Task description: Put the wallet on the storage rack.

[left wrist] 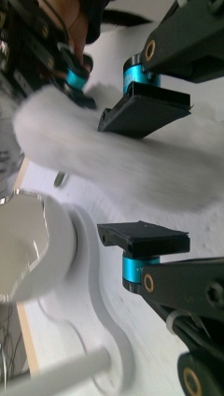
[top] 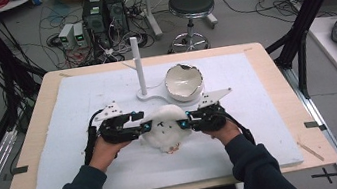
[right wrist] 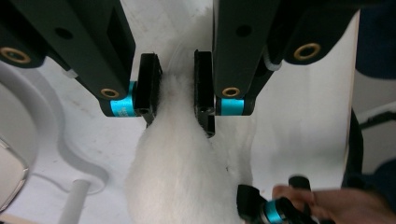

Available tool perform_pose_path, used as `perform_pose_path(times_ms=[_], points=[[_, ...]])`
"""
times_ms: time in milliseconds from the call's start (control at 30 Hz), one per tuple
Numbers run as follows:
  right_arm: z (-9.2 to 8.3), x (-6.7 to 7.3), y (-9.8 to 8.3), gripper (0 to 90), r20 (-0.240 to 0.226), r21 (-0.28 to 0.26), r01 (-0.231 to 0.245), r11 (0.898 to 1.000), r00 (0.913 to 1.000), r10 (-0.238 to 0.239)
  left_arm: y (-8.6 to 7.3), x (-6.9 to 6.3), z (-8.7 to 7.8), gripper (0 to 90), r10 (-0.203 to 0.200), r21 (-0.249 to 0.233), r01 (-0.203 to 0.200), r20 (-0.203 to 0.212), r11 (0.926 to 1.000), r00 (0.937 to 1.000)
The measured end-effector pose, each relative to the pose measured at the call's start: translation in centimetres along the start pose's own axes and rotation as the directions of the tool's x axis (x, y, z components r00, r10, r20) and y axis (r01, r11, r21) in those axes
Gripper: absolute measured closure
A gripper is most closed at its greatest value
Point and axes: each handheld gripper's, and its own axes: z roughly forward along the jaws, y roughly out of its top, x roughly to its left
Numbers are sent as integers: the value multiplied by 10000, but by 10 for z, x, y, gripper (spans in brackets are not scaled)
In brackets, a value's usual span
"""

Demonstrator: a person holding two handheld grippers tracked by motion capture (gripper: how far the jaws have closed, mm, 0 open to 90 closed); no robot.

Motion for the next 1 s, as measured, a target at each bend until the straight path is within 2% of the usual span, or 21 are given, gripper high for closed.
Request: perform_pose_path(times_ms=[167,233,267,300,400,433,467,500,533,567,600,667,700,733,767,800,833,867,933,967,1000], points=[[-7,-4,0,772,38,-522,-343,9980,9994,346,-11,8,-1,437,-342,-133,345,230,9993,9991],[-8,-4,1,772,-57,-787,-401,9961,9992,398,-11,7,2,446,-399,-325,416,520,9986,9978],[-8,-4,1,772,-57,-787,-401,9961,9992,398,-11,7,3,446,-424,-368,453,771,9983,9961],[-11,-4,2,772,-101,-1061,-492,9931,9988,484,-12,7,5,457,-526,-368,563,944,9977,9941],[-13,-5,2,771,-300,-1326,-688,9888,9974,654,-14,6,8,452,-764,-675,859,1323,9940,9883],[-13,-6,1,771,-423,-1505,-824,9852,9961,769,-12,3,9,481,-803,-1011,974,1611,9901,9837],[-13,-6,1,772,-453,-1577,-894,9834,9955,832,-12,3,9,520,-803,-1011,974,1611,9901,9837],[-13,-6,1,770,-473,-1625,-970,9819,9948,904,-12,2,9,562,-740,-1148,959,1819,9888,9805],[-13,-6,1,770,-473,-1625,-970,9819,9948,904,-11,0,10,562,-701,-1217,952,1963,9880,9780],[-13,-6,1,769,-445,-1657,-1002,9811,9946,941,-11,-2,10,619,-581,-1295,877,2164,9877,9746],[-13,-7,0,753,-363,-1710,-1018,9800,9946,970,-11,-4,10,721,-507,-1325,810,2175,9879,9747],[-13,-8,-1,723,-290,-1595,-1025,9819,9947,991,-8,-8,8,739,-33,-1328,291,1901,9907,9818],[-14,-8,-2,575,545,-1162,-582,9915,9964,648,-5,-11,7,755,229,-1261,-15,1681,9920,9855],[-14,-8,-2,575,545,-1162,-582,9915,9964,648,-2,-14,5,755,493,-1220,-318,1429,9920,9885],[-16,-8,-3,519,1041,-968,-431,9944,9931,532,3,-15,3,756,844,-1181,-709,1139,9905,9899],[-24,-11,-6,505,1337,-1034,-505,9934,9889,642,5,-15,0,757,926,-1213,-795,1067,9894,9900],[-24,-11,-6,505,1337,-1034,-505,9934,9889,642,8,-14,-3,757,1050,-1257,-926,959,9877,9898],[-38,-16,-10,485,1707,-1296,-676,9893,9813,894,11,-14,-6,758,1209,-1234,-1109,774,9861,9896],[-47,-19,-12,486,1854,-1444,-737,9868,9775,1002,19,-10,-12,760,1540,-1087,-1484,454,9829,9870],[-55,-22,-15,495,1960,-1609,-803,9837,9742,1116,23,-9,-14,762,1753,-1020,-1716,289,9799,9841],[-73,-27,-20,500,2201,-1950,-994,9757,9650,1423,27,-8,-16,762,2082,-939,-2065,84,9739,9780]])
